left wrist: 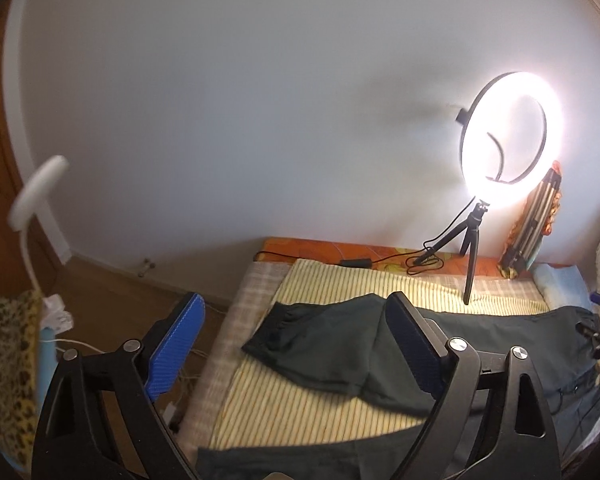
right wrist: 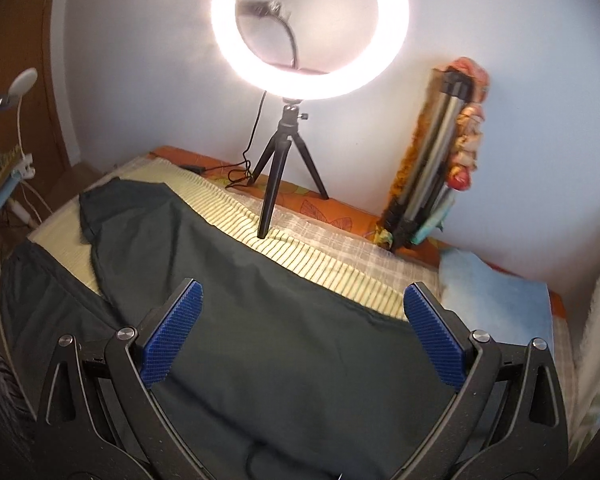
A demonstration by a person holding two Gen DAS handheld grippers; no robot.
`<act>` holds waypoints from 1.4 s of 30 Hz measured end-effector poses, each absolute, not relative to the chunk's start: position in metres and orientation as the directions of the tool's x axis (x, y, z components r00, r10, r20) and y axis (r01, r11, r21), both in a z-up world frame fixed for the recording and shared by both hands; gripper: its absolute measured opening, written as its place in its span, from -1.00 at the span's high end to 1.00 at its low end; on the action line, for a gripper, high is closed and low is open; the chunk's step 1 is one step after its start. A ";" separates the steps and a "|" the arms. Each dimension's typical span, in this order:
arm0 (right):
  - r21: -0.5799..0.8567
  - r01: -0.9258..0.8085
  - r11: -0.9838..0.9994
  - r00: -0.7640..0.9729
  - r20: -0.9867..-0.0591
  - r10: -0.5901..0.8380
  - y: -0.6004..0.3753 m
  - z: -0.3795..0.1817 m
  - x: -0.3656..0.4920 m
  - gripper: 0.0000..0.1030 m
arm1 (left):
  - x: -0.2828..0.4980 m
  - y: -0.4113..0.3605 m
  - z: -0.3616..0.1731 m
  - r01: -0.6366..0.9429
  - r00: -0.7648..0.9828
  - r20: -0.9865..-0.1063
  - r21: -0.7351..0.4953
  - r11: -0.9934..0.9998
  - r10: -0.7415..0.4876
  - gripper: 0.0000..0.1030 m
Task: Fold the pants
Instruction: 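Grasp the elastic waistband of the dark pants with the left gripper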
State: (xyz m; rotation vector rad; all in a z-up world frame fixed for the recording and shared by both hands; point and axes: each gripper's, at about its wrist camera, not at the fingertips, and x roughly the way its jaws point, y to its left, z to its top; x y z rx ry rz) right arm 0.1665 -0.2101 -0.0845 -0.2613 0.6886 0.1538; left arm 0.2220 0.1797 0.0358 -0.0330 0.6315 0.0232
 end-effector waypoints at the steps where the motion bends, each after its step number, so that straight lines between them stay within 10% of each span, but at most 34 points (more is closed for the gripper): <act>1: -0.204 -0.248 0.947 0.754 -0.654 0.057 -0.209 -0.091 0.178 -0.99 | 0.234 0.175 0.030 -0.021 0.796 -0.605 -0.013 1.000 0.009 -0.71; 20: -0.117 -0.444 0.889 0.497 -0.857 0.135 -0.196 -0.212 0.321 -0.80 | 0.400 0.195 -0.138 -0.125 0.490 -0.871 -0.099 0.987 -0.026 -0.33; 36: -0.057 -0.497 0.866 0.372 -0.915 0.153 -0.184 -0.247 0.339 -0.76 | 0.433 0.199 -0.198 -0.128 0.418 -0.906 0.017 0.992 0.069 0.22; 40: -0.030 -0.487 0.873 0.373 -0.911 0.177 -0.182 -0.244 0.334 -0.32 | 0.425 0.190 -0.195 -0.096 0.459 -0.885 0.043 0.994 0.083 0.48; 42: -0.042 -0.484 0.874 0.382 -0.909 0.168 -0.177 -0.238 0.328 0.42 | 0.425 0.192 -0.195 -0.103 0.476 -0.876 0.030 0.994 0.076 0.50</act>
